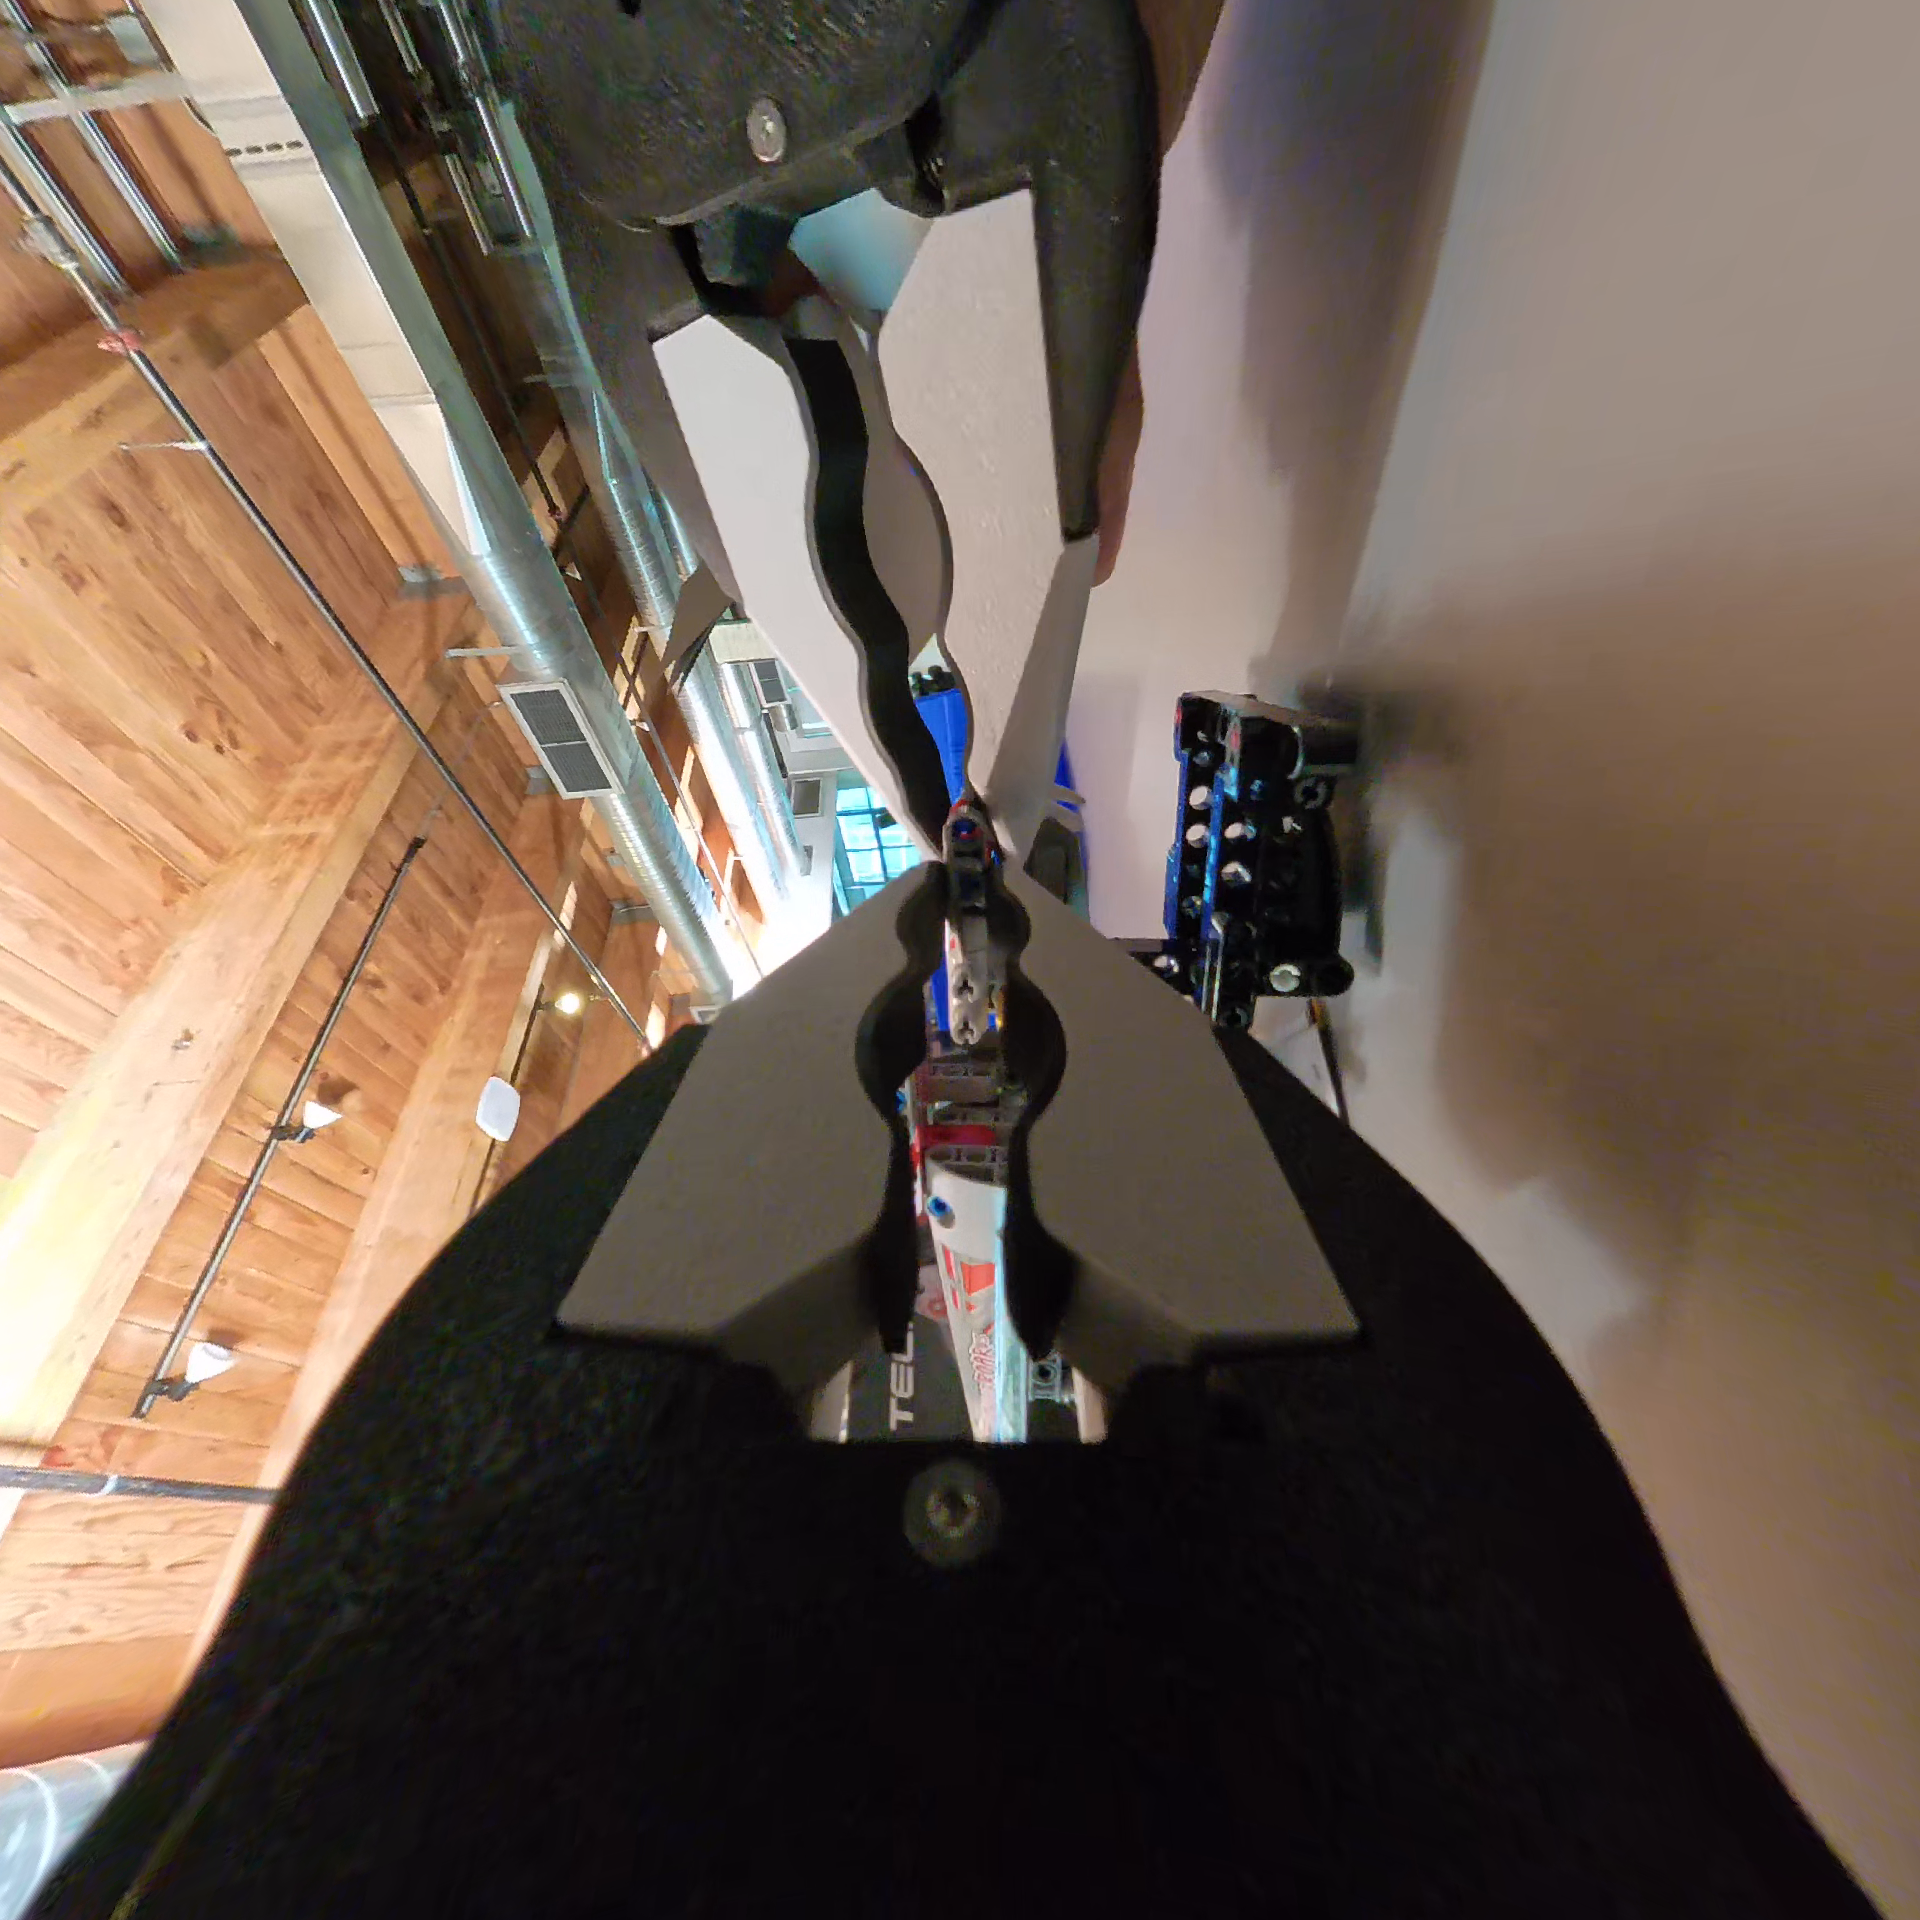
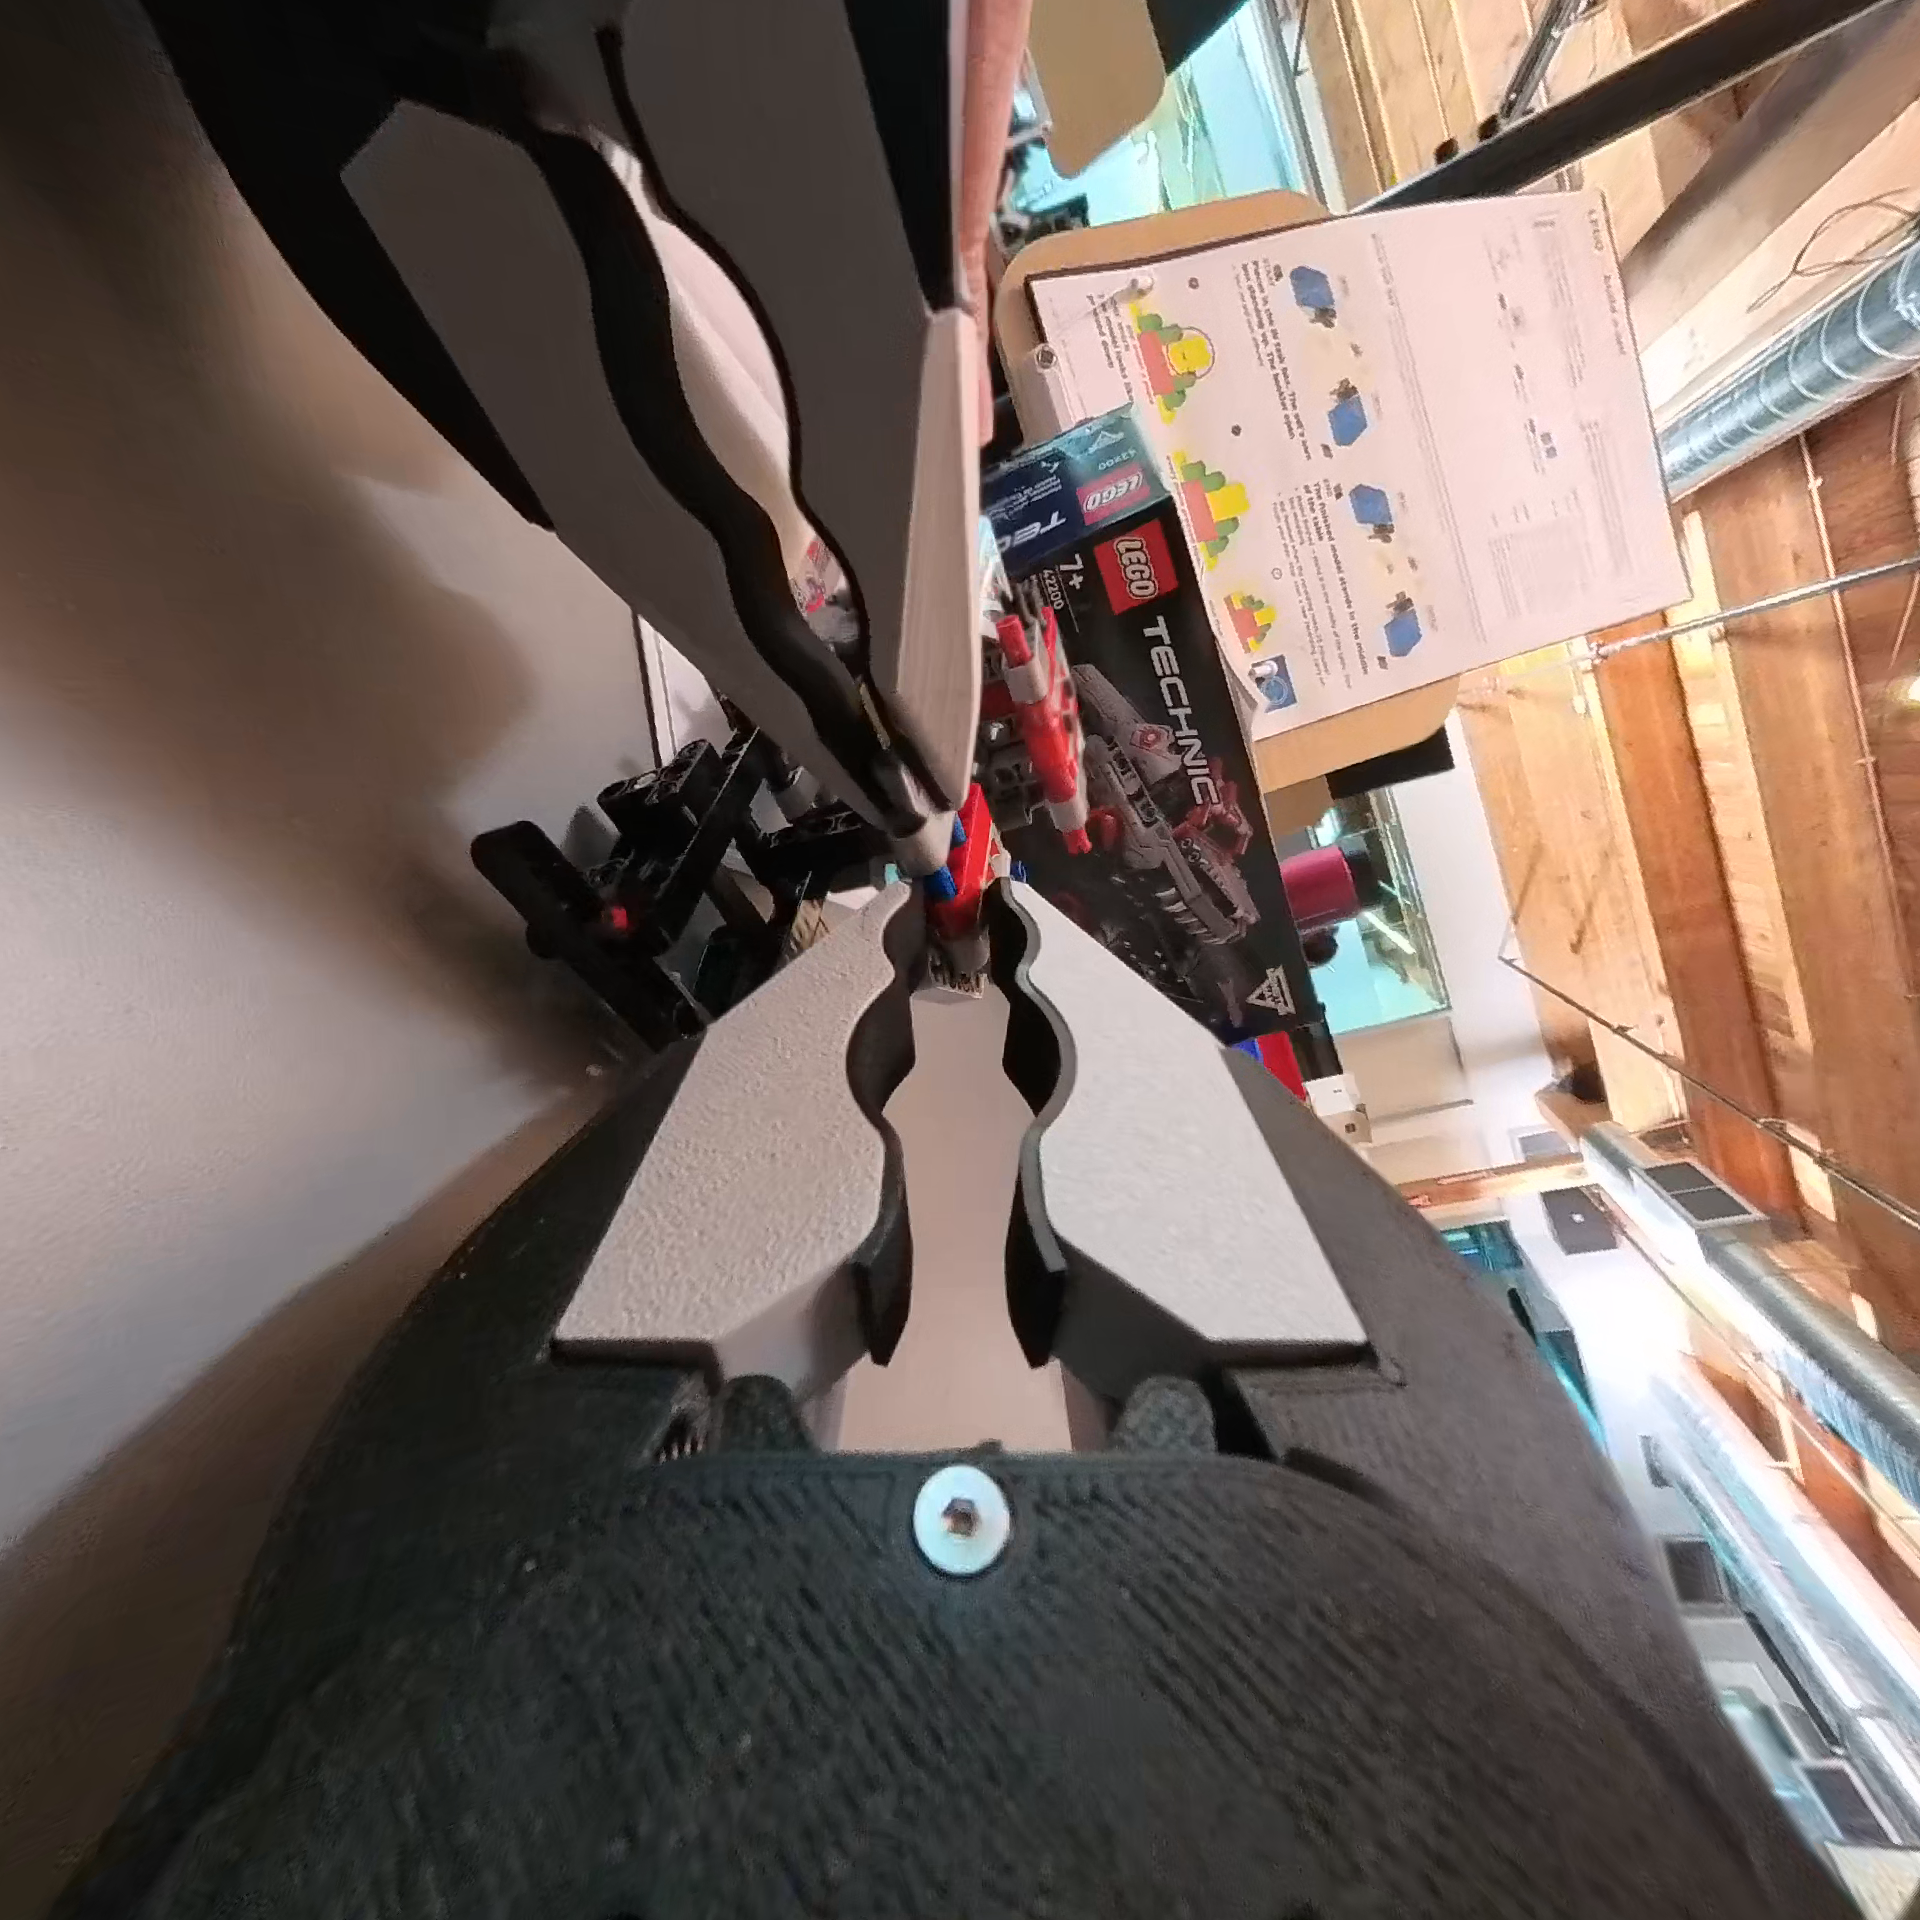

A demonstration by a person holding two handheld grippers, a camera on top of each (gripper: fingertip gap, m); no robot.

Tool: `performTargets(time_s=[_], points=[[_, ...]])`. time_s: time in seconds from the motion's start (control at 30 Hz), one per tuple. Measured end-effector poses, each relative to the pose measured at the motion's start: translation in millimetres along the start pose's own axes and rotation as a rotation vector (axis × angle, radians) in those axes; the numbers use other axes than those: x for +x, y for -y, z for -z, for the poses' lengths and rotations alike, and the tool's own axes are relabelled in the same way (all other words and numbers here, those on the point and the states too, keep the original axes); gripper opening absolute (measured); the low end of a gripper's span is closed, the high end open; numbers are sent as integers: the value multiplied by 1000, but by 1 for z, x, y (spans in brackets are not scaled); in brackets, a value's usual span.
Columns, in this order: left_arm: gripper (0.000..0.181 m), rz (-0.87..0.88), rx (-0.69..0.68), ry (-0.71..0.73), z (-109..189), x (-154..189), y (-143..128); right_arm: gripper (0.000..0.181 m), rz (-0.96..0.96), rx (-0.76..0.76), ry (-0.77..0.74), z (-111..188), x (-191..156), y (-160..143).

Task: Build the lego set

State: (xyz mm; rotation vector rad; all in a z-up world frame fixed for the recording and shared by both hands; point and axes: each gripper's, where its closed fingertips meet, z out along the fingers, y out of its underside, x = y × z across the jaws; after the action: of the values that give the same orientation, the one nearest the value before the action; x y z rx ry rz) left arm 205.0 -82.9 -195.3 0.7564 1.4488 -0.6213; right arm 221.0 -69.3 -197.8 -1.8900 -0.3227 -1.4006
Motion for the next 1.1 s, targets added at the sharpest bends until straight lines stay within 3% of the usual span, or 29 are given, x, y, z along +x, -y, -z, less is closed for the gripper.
performTargets(time_s=[0.27,0.47,0.63,0.73,0.83,1.1], points=[[4,245,31,-49,2,-3,-2,8,35,-23,-35,-1,2,1],[4,273,47,-66,3,-3,-2,7,96,-29,-60,2,2,-2],[4,-13,23,-11,5,-2,-1,7,160,-42,-79,3,0,-3],[4,186,54,-71,5,-2,-1,6,195,-44,-91,5,0,-4],[4,252,94,-105,7,-2,-1,7,237,-47,-101,6,-1,-3],[4,-78,35,-101,4,0,-1,7,255,-76,-105,5,-1,-6]])
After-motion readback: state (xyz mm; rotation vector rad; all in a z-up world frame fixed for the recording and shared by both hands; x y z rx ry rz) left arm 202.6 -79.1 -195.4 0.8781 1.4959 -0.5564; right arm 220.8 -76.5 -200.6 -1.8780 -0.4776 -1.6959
